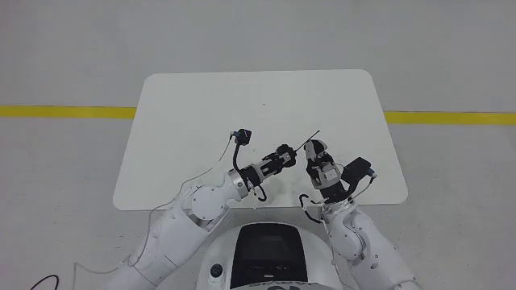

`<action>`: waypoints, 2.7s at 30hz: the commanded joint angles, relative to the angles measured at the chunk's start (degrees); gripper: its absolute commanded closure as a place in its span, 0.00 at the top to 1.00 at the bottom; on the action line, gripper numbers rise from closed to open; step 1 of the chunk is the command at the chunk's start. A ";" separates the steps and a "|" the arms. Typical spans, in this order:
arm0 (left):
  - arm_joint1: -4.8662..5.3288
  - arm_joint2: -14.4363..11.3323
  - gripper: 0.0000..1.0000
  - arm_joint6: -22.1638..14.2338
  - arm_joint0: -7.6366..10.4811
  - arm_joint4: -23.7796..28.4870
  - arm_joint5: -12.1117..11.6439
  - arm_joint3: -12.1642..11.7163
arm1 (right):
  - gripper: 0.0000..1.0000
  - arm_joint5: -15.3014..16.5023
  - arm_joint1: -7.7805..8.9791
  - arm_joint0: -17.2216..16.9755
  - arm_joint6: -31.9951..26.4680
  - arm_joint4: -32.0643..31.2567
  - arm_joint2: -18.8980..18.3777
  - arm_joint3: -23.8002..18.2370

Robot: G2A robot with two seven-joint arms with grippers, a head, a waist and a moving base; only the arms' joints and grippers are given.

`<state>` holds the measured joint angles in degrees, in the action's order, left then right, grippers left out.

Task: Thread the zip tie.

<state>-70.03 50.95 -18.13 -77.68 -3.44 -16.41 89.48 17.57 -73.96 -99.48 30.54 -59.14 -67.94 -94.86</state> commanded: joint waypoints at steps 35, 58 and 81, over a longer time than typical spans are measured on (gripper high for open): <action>0.00 0.00 0.00 0.00 0.00 0.00 0.00 0.00 | 0.00 0.47 -0.08 -0.19 0.81 -0.52 -0.25 -0.16; 0.00 0.00 0.00 0.00 0.00 0.00 0.00 0.00 | 0.00 0.17 -0.11 -0.08 0.08 -0.69 -0.53 0.05; 0.00 0.00 0.00 0.00 0.00 0.00 0.00 0.00 | 0.00 0.13 -0.20 -0.02 0.08 -1.07 -0.27 0.16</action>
<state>-70.03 50.95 -18.13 -77.68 -3.44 -16.41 89.48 17.73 -74.15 -99.51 30.62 -60.22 -68.22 -94.71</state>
